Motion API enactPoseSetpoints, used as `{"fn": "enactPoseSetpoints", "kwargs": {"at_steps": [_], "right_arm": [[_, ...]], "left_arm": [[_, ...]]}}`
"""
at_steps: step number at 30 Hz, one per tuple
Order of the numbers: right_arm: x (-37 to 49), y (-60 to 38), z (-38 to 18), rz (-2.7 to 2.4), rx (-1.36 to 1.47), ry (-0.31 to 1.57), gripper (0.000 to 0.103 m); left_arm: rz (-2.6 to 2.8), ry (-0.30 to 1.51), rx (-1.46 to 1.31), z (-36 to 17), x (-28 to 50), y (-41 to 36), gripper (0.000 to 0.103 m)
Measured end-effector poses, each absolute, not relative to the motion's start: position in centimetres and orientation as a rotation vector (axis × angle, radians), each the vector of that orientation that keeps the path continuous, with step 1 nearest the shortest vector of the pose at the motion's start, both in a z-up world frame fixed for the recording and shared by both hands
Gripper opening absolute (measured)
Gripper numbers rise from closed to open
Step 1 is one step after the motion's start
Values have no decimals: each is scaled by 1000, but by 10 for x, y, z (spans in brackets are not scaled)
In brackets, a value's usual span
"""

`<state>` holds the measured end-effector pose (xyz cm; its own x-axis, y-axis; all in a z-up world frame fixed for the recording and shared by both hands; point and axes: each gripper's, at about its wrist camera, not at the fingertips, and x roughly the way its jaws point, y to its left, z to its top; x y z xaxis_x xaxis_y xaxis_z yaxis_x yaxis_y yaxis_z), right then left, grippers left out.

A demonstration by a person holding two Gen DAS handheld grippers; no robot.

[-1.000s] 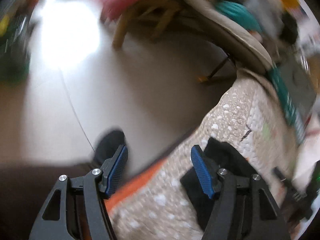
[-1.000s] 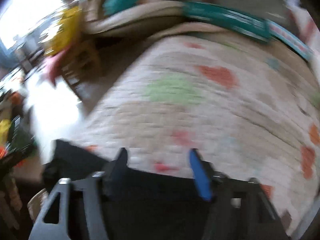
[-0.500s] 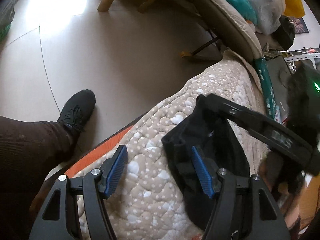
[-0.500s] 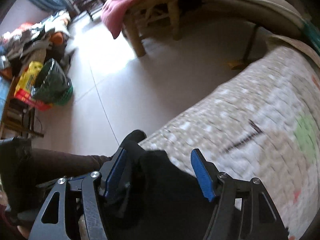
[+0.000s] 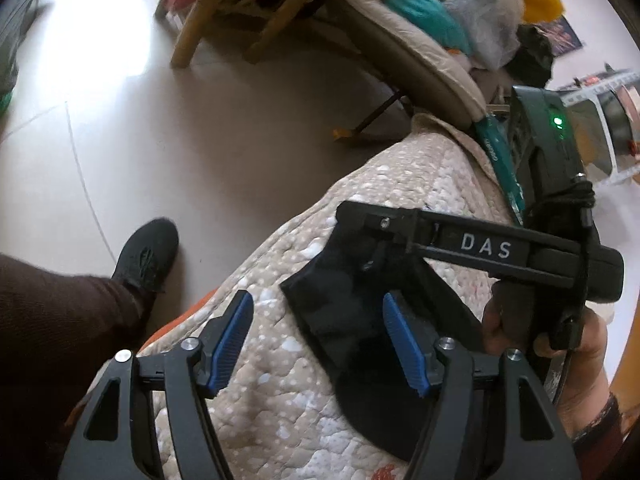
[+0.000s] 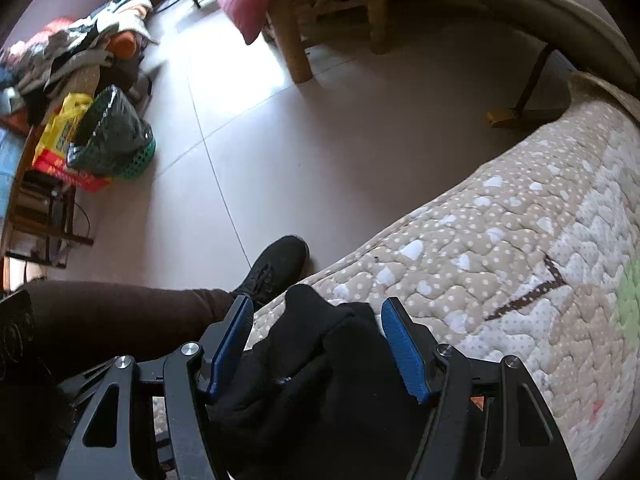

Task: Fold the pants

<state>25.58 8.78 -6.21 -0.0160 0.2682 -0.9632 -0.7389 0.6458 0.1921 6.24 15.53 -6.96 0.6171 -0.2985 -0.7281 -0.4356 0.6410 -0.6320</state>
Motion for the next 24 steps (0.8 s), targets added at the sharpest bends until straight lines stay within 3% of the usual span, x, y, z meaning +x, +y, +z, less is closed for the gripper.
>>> {"fn": "enactPoseSetpoints", "kwargs": {"at_steps": [4, 8, 10, 11, 12, 13, 14, 16, 24], "right_arm": [[257, 80, -63, 831, -452, 1381, 71], [249, 83, -72, 820, -510, 1377, 69], [245, 88, -77, 812, -553, 1360, 65], [244, 89, -79, 806, -569, 1353, 60], [242, 90, -80, 796, -593, 1339, 44], [240, 91, -79, 786, -619, 1321, 34], [239, 90, -78, 786, -621, 1320, 31], [236, 86, -71, 794, -607, 1304, 26], [216, 65, -17, 786, -552, 1155, 25]], "left_arm": [[51, 1053, -931, -93, 80, 143, 72], [67, 1058, -924, -98, 88, 142, 72], [72, 1079, -896, -98, 91, 141, 59], [65, 1091, -872, -98, 92, 140, 46], [43, 1091, -854, -94, 93, 138, 33], [27, 1082, -832, -89, 94, 135, 28], [14, 1076, -810, -85, 95, 131, 20], [3, 1067, -783, -78, 94, 125, 19], [-65, 983, -754, -31, 85, 113, 19]]}}
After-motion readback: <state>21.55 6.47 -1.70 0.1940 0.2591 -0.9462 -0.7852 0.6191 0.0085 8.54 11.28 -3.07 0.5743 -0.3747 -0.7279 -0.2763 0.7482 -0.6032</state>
